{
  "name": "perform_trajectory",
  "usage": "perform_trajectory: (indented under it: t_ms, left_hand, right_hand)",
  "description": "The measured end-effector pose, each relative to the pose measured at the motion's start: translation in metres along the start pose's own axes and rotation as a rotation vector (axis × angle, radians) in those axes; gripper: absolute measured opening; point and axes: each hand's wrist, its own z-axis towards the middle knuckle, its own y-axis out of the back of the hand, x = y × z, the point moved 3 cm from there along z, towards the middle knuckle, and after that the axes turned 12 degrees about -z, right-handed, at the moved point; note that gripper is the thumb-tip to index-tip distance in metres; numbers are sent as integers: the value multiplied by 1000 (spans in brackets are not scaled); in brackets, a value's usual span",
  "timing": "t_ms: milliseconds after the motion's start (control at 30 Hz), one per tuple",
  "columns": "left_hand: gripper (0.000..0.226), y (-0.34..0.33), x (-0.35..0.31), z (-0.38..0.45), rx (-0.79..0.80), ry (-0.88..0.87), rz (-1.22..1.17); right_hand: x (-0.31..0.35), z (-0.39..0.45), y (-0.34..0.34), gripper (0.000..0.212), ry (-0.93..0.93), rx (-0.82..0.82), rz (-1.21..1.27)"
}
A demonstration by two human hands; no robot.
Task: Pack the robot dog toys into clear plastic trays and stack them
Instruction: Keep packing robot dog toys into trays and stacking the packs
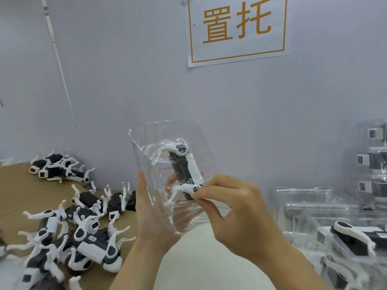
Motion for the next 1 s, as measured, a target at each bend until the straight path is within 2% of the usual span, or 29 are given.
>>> perform_trajectory:
  t_ms: [100, 233, 300, 400, 533, 633, 900, 1000]
  left_hand:
    - [108, 1, 0, 1, 28, 21, 0]
    - [109, -3, 1, 2, 40, 7, -15]
    - [102, -6, 1, 1, 42, -22, 23]
    - [73, -11, 2, -2, 36, -79, 160]
    - [72, -18, 13, -4, 69, 38, 260]
    - [79, -25, 24, -5, 118, 119, 331]
    - [82, -20, 24, -4, 95, 120, 403]
    - [67, -27, 23, -3, 98, 57, 566]
  right_hand:
    - [-1, 0, 3, 25, -21, 1, -2]
    - [-3, 0, 4, 31, -54, 6, -20]
    - [-5, 0, 5, 29, -62, 5, -25]
    - [-10, 1, 7, 23, -103, -7, -41]
    - [-24, 3, 20, 16, -212, -78, -4]
    - [-35, 4, 29, 20, -302, -116, 54]
    - [-46, 0, 23, 11, -377, 3, 3]
    - [-53, 1, 28, 5, -482, 81, -1]
